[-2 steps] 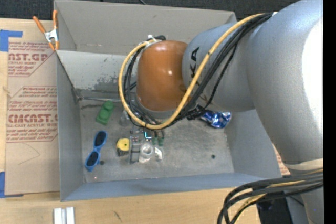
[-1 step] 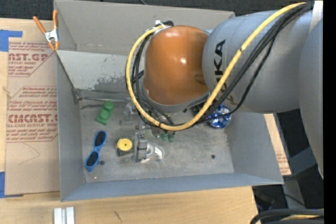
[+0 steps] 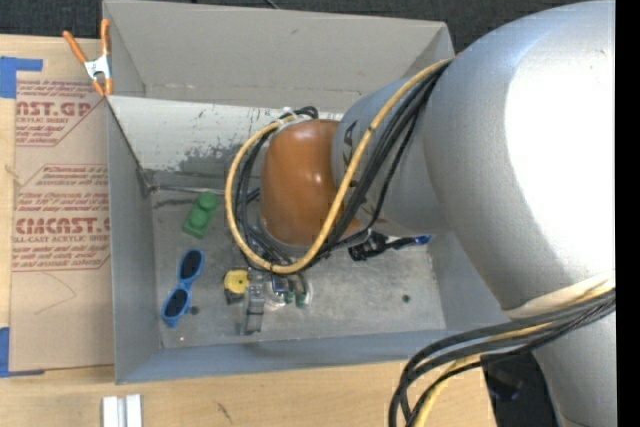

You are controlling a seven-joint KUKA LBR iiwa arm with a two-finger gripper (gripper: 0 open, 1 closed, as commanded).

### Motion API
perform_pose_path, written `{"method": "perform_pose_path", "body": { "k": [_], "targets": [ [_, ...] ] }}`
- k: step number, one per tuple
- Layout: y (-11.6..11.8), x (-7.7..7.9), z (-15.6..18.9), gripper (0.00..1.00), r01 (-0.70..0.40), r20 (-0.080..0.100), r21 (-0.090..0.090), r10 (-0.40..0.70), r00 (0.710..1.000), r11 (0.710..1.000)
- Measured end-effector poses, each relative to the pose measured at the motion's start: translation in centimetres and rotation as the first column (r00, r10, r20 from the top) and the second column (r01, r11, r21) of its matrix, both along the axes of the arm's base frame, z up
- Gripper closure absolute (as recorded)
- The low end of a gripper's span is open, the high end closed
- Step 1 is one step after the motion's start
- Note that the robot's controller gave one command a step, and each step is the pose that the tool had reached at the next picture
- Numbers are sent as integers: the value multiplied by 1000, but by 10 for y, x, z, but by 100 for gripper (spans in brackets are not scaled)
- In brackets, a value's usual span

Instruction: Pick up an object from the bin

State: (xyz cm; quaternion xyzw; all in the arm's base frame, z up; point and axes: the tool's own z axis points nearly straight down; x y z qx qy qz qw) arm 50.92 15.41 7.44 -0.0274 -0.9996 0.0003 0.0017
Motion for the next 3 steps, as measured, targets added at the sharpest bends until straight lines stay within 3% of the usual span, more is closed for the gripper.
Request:
{"method": "perform_pose_path", "body": {
  "k": [1, 2, 3],
  "targets": [
    [1, 1, 5, 100, -1, 3, 2, 1, 1000, 1000],
    [-4, 21, 112, 100, 30, 12, 3, -30, 999, 1000],
    [-9, 60, 224, 100, 58, 15, 4, -58, 998, 998]
  ]
}}
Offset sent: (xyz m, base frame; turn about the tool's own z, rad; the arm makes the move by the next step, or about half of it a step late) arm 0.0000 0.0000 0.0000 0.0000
